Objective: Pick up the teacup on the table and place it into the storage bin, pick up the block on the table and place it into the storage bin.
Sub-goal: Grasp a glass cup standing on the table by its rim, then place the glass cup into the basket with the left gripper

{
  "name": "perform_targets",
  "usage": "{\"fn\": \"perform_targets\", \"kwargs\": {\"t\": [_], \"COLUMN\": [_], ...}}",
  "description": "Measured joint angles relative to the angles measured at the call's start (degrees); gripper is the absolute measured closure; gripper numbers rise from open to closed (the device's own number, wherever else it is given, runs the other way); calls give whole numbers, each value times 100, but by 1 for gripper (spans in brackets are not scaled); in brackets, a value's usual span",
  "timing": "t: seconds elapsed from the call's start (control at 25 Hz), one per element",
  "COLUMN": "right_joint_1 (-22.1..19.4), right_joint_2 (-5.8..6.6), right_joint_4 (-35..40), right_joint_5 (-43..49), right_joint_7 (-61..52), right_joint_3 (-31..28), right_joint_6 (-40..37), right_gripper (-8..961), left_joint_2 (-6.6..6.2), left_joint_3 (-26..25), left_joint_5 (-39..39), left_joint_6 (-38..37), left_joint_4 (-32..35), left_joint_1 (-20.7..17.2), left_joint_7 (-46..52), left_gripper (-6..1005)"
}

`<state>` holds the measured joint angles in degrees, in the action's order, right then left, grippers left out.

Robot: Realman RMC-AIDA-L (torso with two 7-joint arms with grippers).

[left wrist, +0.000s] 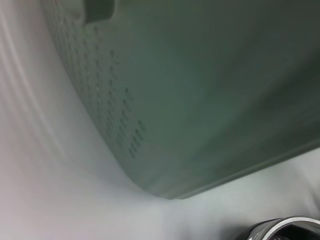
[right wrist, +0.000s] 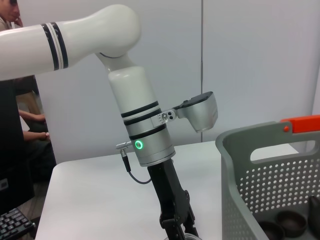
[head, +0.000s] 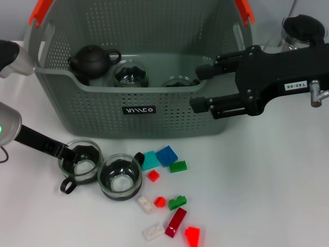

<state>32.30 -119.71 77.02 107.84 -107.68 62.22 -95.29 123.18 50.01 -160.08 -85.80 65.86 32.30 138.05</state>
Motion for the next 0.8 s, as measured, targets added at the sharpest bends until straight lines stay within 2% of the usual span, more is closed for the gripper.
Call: {"fn": "perform_targets", "kwargs": {"t": [0.08, 0.32, 0.52, 0.76, 0.8], "right_joint_1": [2, 4, 5, 5, 5], "right_joint_2": [2, 9, 9, 8, 6], "right_joint_4": [0, 4, 20, 23, 23], "right_joint_5": [0, 0, 0, 0, 0], "right_joint_7": [1, 5, -17, -28, -26], "right_joint_3": [0, -7, -9, -9, -9], "right_joint_6": [2, -4, -18, -23, -23], "right_gripper": [237, 238, 238, 238, 238], "left_joint_2": [-18, -15, -4, -8, -15], "left_joint_3": [17, 20, 37, 19, 8], "left_joint_5": [-11, -14, -34, -23, -15], "left_joint_6": [-2, 6, 5, -6, -9], "left_joint_4": [-61, -62, -11, 6, 6], "left_joint_1": [24, 68, 64, 51, 51], "left_joint_7": [-4, 5, 24, 8, 9], "left_gripper": [283, 519, 754, 955, 955]}}
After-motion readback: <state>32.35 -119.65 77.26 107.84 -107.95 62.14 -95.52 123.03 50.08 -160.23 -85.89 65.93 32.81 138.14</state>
